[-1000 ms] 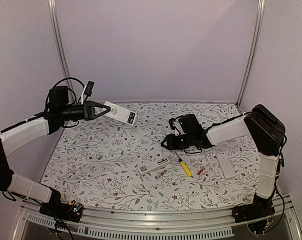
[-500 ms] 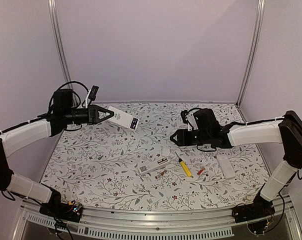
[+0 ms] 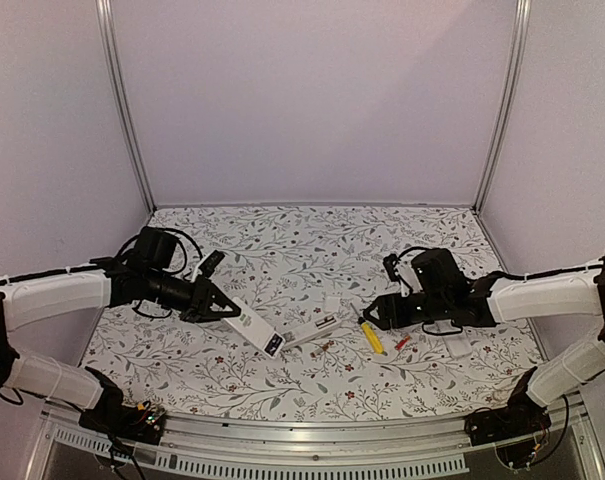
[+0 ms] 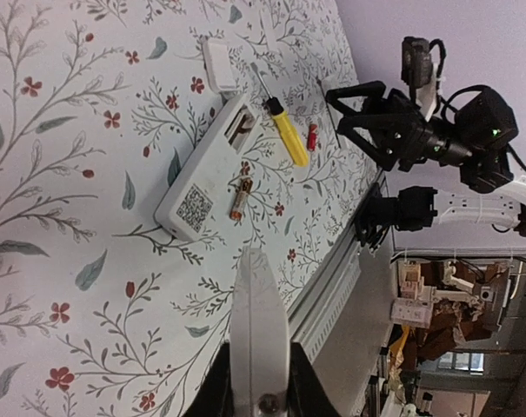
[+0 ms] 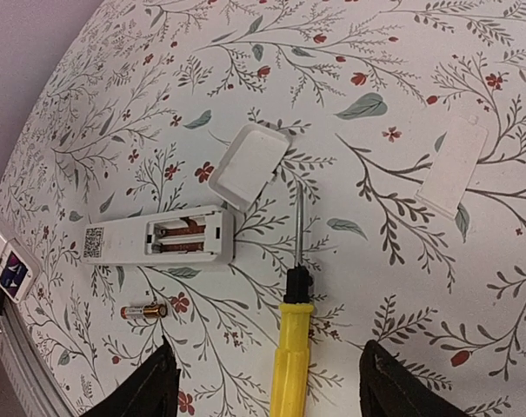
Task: Unload the batteries from the remote control
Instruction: Place the battery cover at the center of the board, then place the remote control without the battery cover at the center of the board.
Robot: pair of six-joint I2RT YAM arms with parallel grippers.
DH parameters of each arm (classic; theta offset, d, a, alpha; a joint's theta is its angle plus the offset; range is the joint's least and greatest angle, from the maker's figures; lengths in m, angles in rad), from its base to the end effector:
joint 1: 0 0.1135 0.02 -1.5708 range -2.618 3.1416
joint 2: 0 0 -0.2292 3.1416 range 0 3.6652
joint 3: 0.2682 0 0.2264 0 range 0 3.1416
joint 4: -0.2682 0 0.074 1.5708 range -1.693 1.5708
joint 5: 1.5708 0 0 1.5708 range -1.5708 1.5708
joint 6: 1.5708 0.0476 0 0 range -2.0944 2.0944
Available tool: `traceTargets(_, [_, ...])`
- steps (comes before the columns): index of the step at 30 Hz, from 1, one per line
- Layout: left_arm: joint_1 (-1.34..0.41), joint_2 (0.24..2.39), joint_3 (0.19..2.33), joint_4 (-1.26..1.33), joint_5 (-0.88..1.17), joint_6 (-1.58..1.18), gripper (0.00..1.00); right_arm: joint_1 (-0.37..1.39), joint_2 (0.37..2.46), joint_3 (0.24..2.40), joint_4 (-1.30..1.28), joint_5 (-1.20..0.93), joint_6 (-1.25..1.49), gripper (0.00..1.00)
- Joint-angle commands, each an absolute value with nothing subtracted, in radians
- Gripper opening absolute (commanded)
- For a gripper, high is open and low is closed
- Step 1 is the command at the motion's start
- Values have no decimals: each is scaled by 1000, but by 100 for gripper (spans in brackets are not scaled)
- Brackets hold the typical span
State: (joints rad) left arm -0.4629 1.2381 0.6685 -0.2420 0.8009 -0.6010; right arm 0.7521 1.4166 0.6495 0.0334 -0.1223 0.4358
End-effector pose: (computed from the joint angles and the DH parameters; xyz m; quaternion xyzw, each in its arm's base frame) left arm 0.1951 -0.1356 0.1852 0.0851 0.8633 -0.4851 0.1104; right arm 0.1959 0.1912 0.1505 -0.1681 0.8967 0.2733 0.3050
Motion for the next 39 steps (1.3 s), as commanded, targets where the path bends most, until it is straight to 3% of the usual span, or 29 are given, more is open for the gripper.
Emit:
traceTargets(1, [-522, 1239, 663, -302, 727, -644, 0, 793, 1411, 624, 48, -111, 454, 69])
traceTargets(21, [-530, 1475, 686, -290, 754, -542, 0, 871, 1528, 640, 44, -6, 464, 61])
traceTargets(39, [-526, 1688, 750, -293, 590, -468, 25, 887, 1619, 677, 42, 107, 429, 44])
